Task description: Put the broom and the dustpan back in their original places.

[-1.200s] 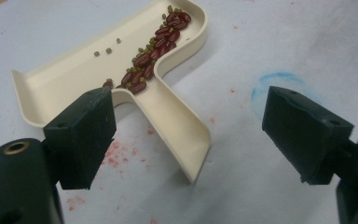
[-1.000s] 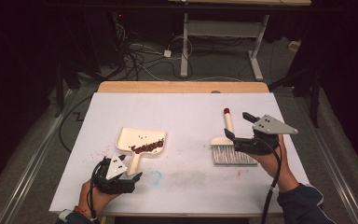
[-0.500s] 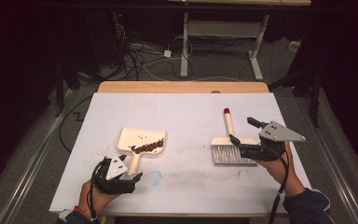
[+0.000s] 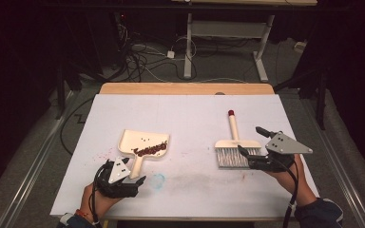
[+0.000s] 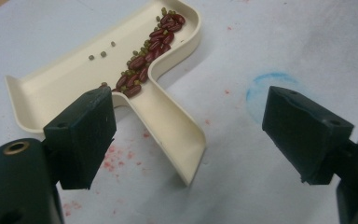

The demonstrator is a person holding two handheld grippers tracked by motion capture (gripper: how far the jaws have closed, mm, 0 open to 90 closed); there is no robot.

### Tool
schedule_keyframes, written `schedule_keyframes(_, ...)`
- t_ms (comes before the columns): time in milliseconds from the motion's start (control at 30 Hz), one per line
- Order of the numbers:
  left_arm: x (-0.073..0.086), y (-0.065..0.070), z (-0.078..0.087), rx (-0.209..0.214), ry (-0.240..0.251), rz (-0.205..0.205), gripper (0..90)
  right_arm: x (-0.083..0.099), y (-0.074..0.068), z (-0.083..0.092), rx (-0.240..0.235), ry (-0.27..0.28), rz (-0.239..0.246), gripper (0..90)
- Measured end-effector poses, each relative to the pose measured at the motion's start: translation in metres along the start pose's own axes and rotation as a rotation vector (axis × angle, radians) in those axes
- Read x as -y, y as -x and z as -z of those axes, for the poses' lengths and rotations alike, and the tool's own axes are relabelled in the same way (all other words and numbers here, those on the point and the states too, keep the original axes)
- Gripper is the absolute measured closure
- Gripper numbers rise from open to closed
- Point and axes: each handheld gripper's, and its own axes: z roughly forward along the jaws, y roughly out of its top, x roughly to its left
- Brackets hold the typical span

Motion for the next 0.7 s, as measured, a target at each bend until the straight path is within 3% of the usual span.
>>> schedule_keyframes(433,0.000,0.000,0.000,-0.003,-0.004,-0.009,17.6,0.021,-0.008,0.006,-0.031,-0.014,0.021,18.2)
schedule_keyframes(567,0.001,-0.001,0.000,-0.006,-0.007,-0.015,17.6,0.028,-0.012,0.009,-0.028,-0.019,0.052,18.2)
schedule_keyframes(700,0.001,-0.002,0.000,-0.007,-0.004,-0.009,17.6,0.037,-0.014,0.012,-0.037,-0.015,0.038,18.3)
